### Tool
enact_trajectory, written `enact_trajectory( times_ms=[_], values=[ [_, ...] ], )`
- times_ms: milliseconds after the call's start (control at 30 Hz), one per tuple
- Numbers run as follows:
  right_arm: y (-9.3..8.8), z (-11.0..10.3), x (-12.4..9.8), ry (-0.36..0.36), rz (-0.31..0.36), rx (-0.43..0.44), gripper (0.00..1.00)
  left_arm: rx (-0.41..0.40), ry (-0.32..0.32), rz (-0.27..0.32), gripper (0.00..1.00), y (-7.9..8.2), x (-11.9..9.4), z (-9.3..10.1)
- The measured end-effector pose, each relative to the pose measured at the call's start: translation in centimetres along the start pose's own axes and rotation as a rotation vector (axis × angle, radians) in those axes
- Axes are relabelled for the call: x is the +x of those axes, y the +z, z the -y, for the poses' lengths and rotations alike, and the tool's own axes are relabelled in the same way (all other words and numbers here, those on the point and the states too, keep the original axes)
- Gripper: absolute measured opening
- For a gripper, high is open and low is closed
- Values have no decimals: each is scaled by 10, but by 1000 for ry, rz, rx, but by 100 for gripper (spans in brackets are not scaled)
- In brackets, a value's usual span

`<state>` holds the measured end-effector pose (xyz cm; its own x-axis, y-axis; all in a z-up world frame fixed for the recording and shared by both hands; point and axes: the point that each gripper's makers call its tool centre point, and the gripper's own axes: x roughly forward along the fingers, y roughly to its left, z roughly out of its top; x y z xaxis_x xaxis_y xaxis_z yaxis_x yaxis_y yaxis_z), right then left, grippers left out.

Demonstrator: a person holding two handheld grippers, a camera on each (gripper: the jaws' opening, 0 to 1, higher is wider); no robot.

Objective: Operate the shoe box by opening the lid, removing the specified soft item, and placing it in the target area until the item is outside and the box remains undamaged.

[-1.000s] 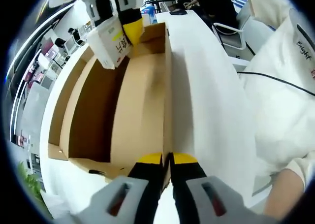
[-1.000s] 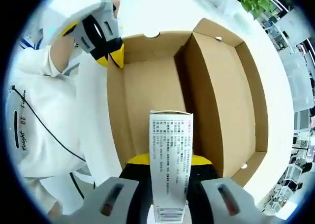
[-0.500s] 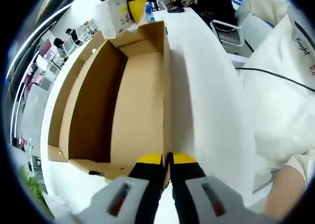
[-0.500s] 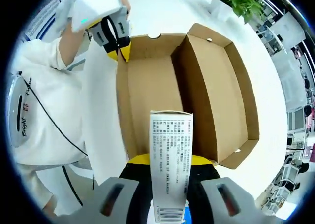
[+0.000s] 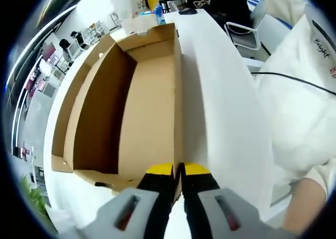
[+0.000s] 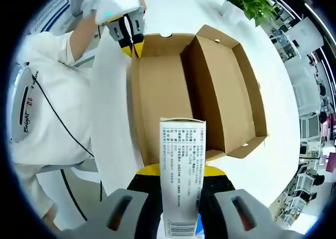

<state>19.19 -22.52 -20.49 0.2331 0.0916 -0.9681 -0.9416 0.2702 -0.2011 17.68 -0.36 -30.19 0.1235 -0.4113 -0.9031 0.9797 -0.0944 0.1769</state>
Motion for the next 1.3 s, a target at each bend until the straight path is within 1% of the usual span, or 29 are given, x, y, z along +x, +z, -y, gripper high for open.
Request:
enact_trajectory(
  times_ms=[67,167,267,333,367,400,467,500,533,567,600,633,733,767,833,867,900,967,1000,1133,1300],
  values=[
    [-11,0,-4,-8,-3,13,22,1,-1,-2,4,0,0,0],
    [-19,-4,-4,3,-18,15,22,2,1,-1,4,0,0,0],
    [-31,-2,-8,-14,-29,41,22,0,-1,0,4,0,0,0],
    [-38,-2,-11,-24,-12,9,22,-2,-3,-1,4,0,0,0],
    [-35,-8,-11,12,26,-44,22,-2,-3,-1,4,0,0,0],
    [-40,-11,-12,30,24,-15,22,-5,-5,-2,4,0,0,0],
    [-39,-9,-12,24,52,-77,22,-6,-6,-3,4,0,0,0],
    [-44,-9,-14,39,38,-28,22,-5,-5,-4,4,0,0,0],
    [-46,-11,-14,50,32,-2,22,-3,-5,-5,4,0,0,0],
    [-48,-7,-15,26,31,-26,22,-3,-4,-4,4,0,0,0],
    [-51,-6,-15,18,23,-40,22,-3,-2,-4,4,0,0,0],
    [-55,-8,-16,26,3,-39,22,1,0,-2,4,0,0,0],
    [-60,-14,-16,44,-5,-48,22,4,3,4,4,0,0,0],
    [-70,-24,-14,73,-24,-84,22,2,3,3,4,0,0,0],
    [-75,-28,-12,88,-19,-101,22,7,2,-3,4,1,0,-1],
    [-78,-30,-10,99,-18,-92,22,6,-1,-8,4,0,0,-1],
    [-82,-31,-9,100,-26,-101,22,4,-4,-10,4,0,0,-1],
    [-89,-32,-7,100,-48,-108,22,6,-5,-15,4,0,0,-1],
    [-96,-31,-6,97,-61,-109,22,9,-5,-16,4,0,0,-1],
    [-105,-32,-2,106,-51,-90,22,7,-4,-14,4,1,0,-1],
    [-115,-38,9,126,-61,-86,22,4,4,-8,4,1,1,0]
  ],
)
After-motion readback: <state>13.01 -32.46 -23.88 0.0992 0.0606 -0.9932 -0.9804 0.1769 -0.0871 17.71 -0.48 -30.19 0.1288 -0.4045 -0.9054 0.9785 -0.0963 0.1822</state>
